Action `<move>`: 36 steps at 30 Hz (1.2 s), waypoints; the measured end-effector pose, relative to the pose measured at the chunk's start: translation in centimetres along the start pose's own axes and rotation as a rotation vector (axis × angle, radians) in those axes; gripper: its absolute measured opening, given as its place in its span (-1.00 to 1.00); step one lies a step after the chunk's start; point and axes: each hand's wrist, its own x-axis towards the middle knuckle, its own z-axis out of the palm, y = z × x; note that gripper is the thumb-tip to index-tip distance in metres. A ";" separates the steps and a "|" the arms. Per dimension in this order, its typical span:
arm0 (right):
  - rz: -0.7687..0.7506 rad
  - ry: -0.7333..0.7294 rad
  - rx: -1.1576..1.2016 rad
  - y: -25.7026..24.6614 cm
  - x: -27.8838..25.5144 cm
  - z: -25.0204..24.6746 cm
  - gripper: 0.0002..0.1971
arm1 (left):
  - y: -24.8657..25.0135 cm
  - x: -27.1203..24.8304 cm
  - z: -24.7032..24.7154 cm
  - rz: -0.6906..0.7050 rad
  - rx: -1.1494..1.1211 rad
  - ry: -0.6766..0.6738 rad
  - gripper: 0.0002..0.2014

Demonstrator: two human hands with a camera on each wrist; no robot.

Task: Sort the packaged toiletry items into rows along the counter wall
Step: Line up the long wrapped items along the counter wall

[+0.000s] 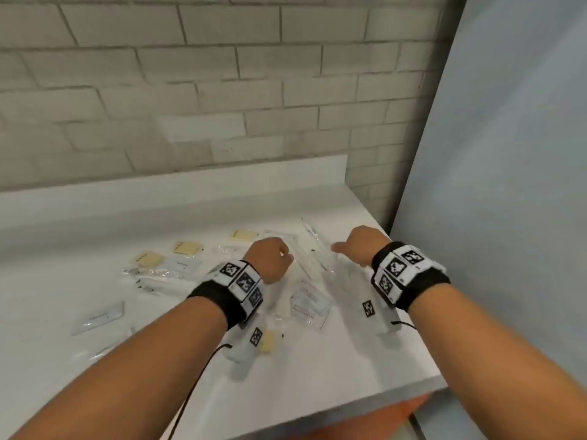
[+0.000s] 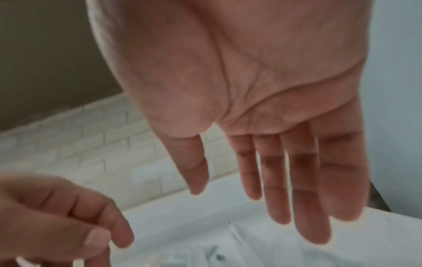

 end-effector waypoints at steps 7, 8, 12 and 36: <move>0.088 -0.078 -0.074 3.5 4.4 2.6 -0.31 | -0.1 3.7 4.2 -0.269 0.325 -0.062 -0.44; 0.078 -0.076 -0.069 3.7 4.6 2.5 -0.33 | 0.1 3.9 4.1 -0.275 0.336 -0.072 -0.51; 0.037 -0.139 -0.033 4.0 6.0 2.5 -0.59 | 0.3 4.9 3.7 -0.330 0.266 -0.046 -0.75; -0.173 -0.164 0.421 1.3 6.9 2.9 -0.61 | 2.0 8.9 4.1 -0.517 -0.204 0.189 -0.54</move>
